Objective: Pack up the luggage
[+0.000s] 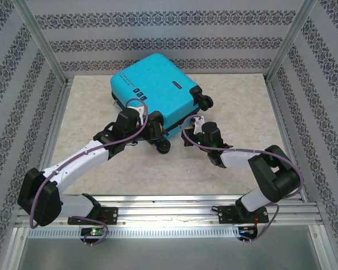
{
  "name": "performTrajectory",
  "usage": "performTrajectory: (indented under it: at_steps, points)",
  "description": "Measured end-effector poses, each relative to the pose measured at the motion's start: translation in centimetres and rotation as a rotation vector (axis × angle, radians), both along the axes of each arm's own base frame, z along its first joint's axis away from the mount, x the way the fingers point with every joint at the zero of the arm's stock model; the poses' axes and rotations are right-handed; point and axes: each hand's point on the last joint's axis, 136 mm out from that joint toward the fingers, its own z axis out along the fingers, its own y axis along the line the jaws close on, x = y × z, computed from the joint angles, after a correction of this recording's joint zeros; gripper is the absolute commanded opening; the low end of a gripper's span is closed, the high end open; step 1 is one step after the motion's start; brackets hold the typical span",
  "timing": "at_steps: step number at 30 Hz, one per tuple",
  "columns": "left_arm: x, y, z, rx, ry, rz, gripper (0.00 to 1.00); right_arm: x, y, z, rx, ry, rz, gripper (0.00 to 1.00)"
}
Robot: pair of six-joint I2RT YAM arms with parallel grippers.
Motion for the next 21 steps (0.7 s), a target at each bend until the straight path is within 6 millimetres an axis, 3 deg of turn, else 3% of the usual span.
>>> performTrajectory:
  at_steps: [11,21]
  points:
    - [0.4,0.8,0.1,-0.003,-0.009,-0.04,0.37,0.5,-0.6,0.4,-0.02,-0.005,-0.015,0.0]
    - [1.2,2.7,0.2,0.007,-0.033,-0.085,0.35,1.0,-0.9,0.6,-0.033,-0.007,-0.044,0.0]
